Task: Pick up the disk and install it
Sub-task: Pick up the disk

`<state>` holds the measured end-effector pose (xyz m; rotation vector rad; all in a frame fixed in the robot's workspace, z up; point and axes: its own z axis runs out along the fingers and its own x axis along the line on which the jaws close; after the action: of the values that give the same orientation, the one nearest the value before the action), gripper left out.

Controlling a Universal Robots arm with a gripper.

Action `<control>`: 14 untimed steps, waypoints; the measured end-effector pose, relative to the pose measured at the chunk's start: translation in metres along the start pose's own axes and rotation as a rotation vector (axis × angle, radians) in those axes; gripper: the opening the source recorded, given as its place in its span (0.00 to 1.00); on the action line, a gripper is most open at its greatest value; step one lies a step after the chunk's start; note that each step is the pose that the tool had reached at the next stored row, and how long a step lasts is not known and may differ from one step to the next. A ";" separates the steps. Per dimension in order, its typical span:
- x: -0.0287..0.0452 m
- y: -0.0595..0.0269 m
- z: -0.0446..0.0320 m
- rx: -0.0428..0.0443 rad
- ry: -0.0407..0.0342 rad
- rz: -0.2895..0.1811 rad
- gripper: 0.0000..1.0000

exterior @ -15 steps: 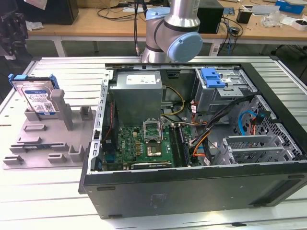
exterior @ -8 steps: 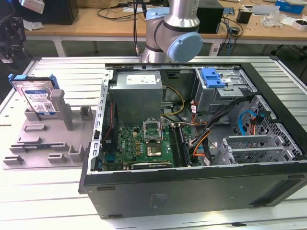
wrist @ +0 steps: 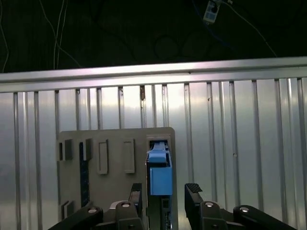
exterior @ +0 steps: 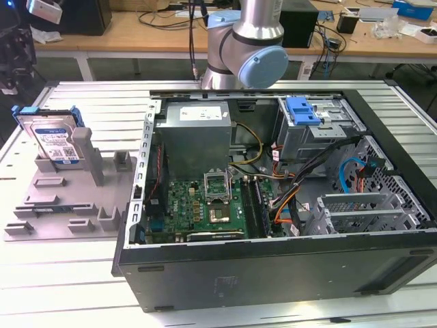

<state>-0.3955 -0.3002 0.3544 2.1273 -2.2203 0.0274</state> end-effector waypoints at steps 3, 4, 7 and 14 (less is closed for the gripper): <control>-0.0003 -0.0001 0.0033 0.0128 -0.0009 0.001 0.48; -0.0003 -0.0001 0.0039 0.0134 -0.0008 0.001 0.48; -0.0004 0.0001 0.0057 0.0137 -0.0005 0.001 0.48; -0.0005 0.0013 0.0109 0.0140 0.0000 0.001 0.48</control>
<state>-0.3971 -0.3003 0.3436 2.1332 -2.2278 0.0431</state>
